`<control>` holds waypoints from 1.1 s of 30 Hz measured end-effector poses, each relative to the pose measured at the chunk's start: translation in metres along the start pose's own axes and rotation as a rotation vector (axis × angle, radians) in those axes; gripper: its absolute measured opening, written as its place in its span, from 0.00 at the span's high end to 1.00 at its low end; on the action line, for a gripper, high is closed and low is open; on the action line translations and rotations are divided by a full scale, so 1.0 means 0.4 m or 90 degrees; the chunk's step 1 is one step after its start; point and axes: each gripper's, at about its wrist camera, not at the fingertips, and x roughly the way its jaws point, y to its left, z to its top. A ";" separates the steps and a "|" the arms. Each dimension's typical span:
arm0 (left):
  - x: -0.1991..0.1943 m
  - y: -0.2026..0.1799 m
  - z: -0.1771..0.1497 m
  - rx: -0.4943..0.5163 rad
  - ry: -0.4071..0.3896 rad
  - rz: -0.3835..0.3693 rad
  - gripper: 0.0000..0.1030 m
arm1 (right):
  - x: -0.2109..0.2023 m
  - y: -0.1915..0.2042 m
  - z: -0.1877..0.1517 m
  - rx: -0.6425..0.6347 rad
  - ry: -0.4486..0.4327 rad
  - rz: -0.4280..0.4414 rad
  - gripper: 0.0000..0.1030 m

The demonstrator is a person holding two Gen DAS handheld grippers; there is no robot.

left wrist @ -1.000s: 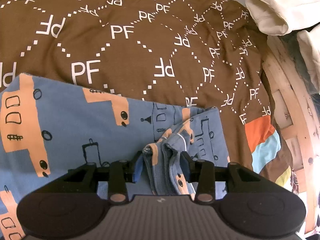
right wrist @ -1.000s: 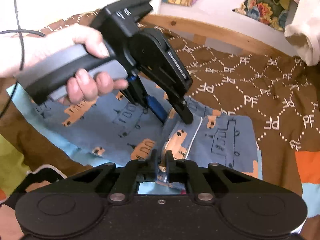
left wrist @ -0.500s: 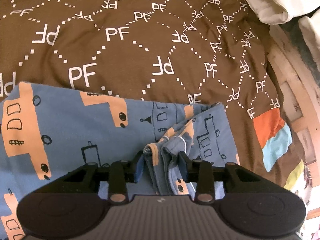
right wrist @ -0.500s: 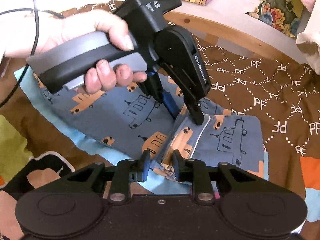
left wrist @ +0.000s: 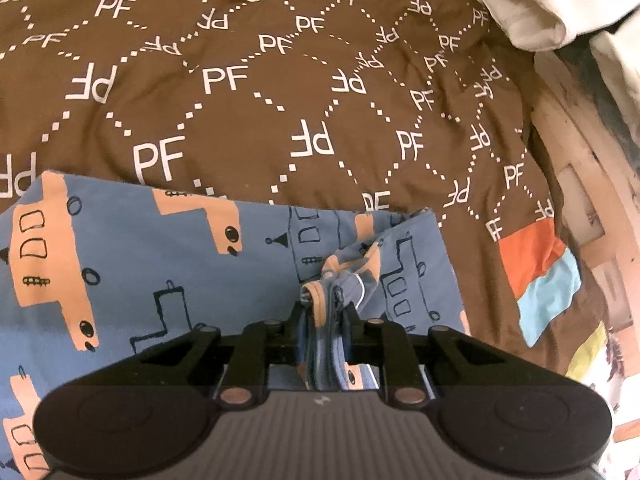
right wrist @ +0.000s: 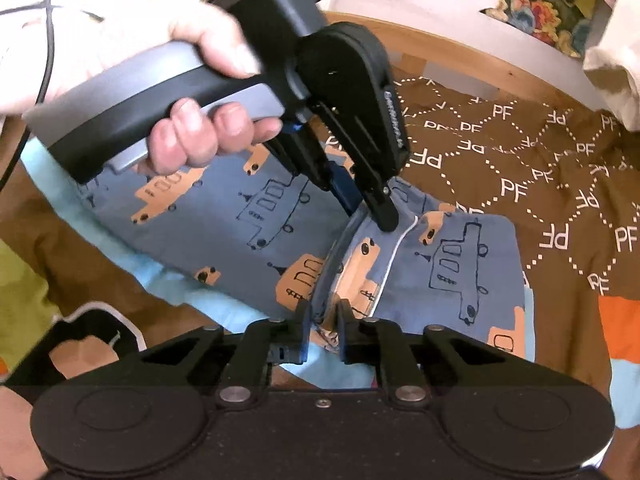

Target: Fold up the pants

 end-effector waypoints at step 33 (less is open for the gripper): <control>-0.165 0.225 -0.050 -0.047 0.008 0.079 0.78 | 0.090 0.156 0.125 -0.008 0.028 0.214 0.85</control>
